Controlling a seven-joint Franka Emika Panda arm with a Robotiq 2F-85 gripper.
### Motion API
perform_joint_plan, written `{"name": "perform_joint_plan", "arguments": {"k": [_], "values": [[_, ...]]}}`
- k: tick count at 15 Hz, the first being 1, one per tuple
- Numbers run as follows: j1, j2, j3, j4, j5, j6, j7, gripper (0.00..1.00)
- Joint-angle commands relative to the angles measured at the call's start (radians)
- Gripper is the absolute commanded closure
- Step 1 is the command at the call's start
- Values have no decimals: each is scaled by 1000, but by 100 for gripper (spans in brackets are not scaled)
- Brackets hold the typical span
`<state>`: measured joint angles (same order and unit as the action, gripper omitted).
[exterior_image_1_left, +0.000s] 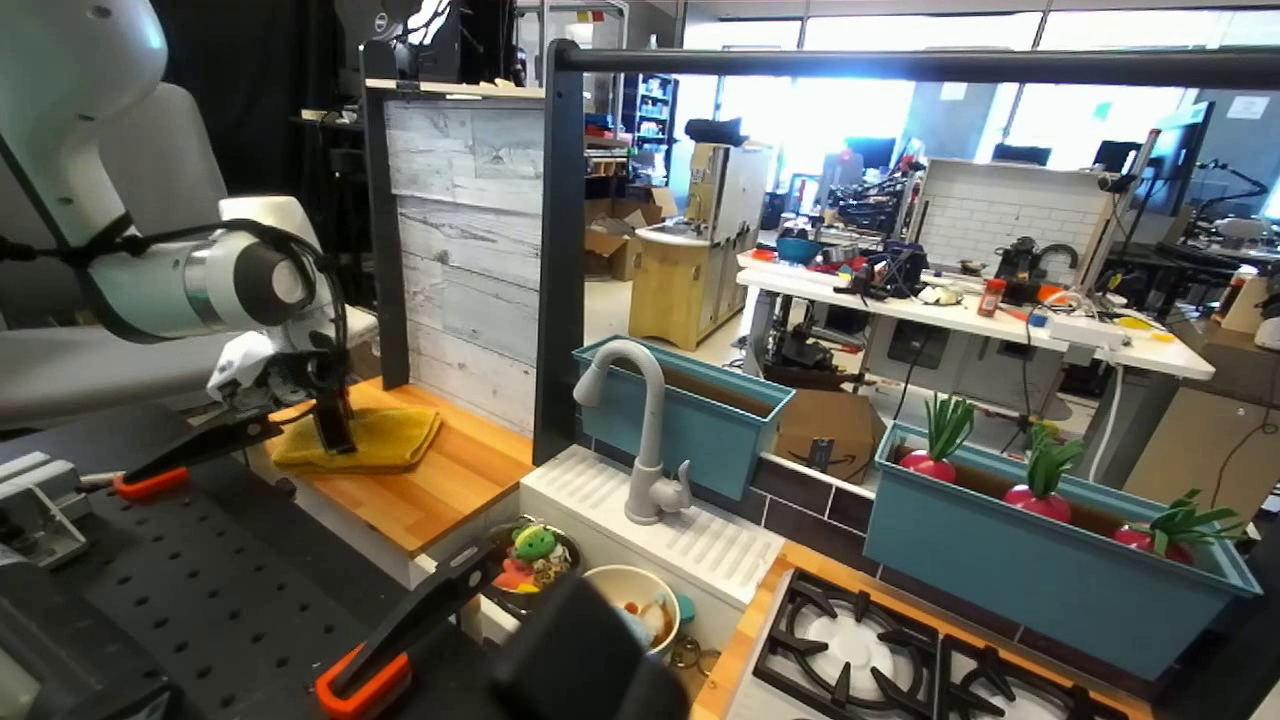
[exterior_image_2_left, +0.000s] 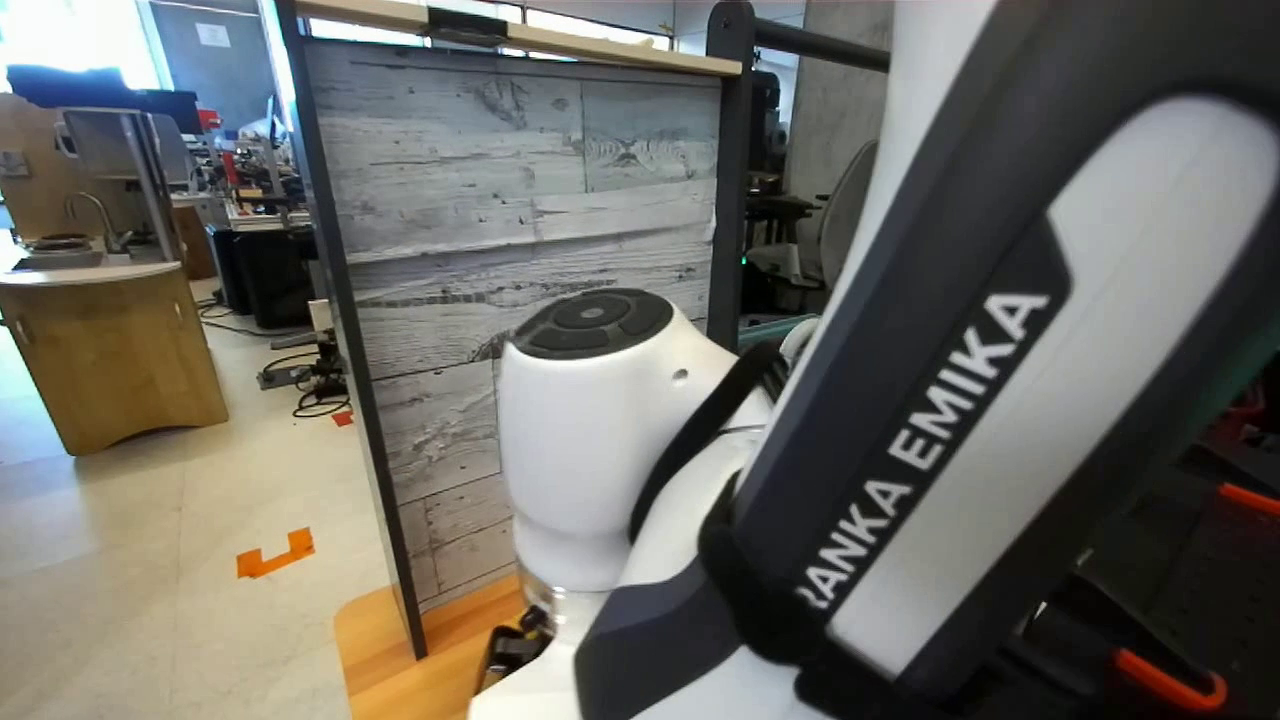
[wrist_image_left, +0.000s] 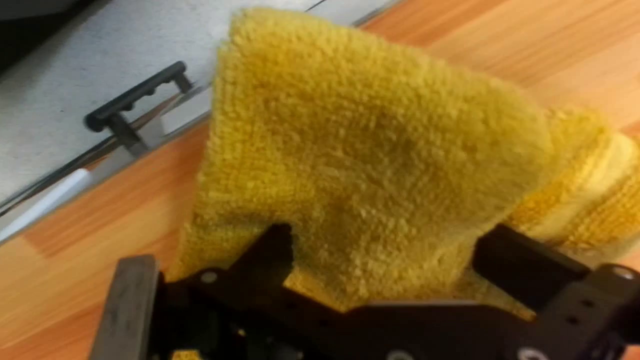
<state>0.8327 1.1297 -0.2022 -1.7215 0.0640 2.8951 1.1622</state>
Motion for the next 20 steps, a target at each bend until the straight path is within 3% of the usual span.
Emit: {"name": "perform_joint_plan", "arguments": {"k": [1, 4, 7, 10, 14, 20], "values": [[-1, 26, 39, 110, 4, 18, -25, 0], [-48, 40, 20, 68, 17, 18, -23, 0], [-75, 41, -55, -27, 29, 3, 24, 0], [-145, 40, -93, -92, 28, 16, 21, 0], [-191, 55, -58, -12, 13, 18, -1, 0], [-178, 71, 28, 144, 5, 5, -26, 0]]}}
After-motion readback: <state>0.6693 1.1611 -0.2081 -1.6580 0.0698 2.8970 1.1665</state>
